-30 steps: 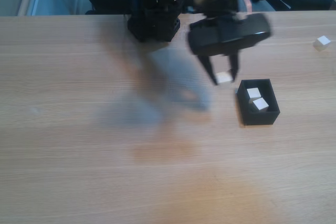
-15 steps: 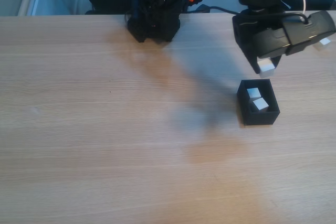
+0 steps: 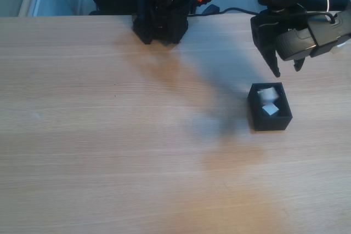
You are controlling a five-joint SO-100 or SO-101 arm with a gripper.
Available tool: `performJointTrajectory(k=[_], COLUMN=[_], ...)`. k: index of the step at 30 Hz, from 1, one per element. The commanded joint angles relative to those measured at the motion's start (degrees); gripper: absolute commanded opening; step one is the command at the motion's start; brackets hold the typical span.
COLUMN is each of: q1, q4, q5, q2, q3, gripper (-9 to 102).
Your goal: Pick blocks and place them in the box.
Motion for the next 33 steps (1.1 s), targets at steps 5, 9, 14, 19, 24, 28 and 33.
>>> performJointTrajectory(k=[5,9,14,19,24,28,33], q1=[2.37,4.22,6.94,10.28,16.44,23.03,27.77], q4=[2.29,3.96,3.34,3.6,2.55,-2.02,-3.08], q5=[-0.44,-0.53,-4.04,-10.02,-18.81,-28.56,-32.61], q2=[1.76,7.29,21.36,37.71,53.88,67.59,82.53], q3=[-2.46,2.72,17.31,32.87,47.9,62.58,75.23], gripper=[8,0,0,0,0,0,0])
